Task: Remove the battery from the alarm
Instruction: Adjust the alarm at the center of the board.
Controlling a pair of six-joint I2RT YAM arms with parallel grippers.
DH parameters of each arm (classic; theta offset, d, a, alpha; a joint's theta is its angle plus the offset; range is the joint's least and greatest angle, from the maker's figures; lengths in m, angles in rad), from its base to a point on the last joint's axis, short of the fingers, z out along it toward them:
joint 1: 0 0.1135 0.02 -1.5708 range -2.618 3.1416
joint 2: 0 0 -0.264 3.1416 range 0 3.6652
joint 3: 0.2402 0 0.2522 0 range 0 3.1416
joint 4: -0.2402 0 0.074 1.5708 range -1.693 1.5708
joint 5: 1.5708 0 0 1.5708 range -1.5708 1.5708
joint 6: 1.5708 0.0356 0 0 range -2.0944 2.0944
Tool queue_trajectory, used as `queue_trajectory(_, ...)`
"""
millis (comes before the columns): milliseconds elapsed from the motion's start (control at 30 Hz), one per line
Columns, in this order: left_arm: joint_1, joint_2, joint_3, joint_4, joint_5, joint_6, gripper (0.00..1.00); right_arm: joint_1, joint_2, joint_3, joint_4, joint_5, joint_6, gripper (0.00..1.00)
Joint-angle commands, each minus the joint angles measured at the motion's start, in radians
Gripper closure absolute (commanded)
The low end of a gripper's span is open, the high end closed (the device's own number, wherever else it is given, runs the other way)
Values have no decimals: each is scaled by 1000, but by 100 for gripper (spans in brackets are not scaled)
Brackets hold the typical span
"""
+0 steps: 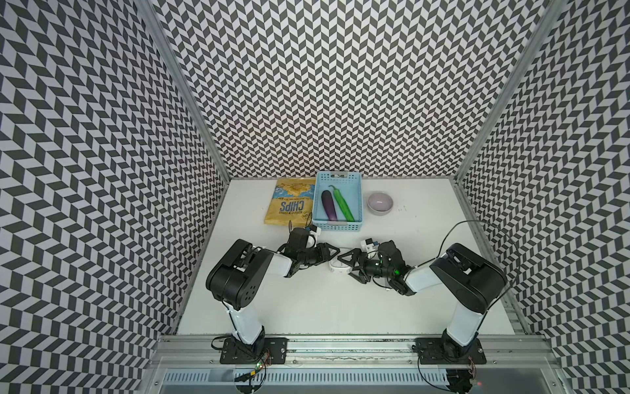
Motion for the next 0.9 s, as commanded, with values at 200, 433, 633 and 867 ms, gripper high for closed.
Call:
queue_trajectory(200,-20,-13,-53,79,16,-54,50,-10,-27,9,-41,55,-112,47)
queue_trajectory(433,-10,-107,-54,39,-6,-30,32,-10,-149,12,-164,124,-278,53)
queue_trajectory(633,34,-335,-50,-116,-75,41,9,-10,-332,22,-313,240,-521,59)
queue_trajectory(867,121,-583,76,-482,9,129,0,33,-599,48,-444,395,-904,61)
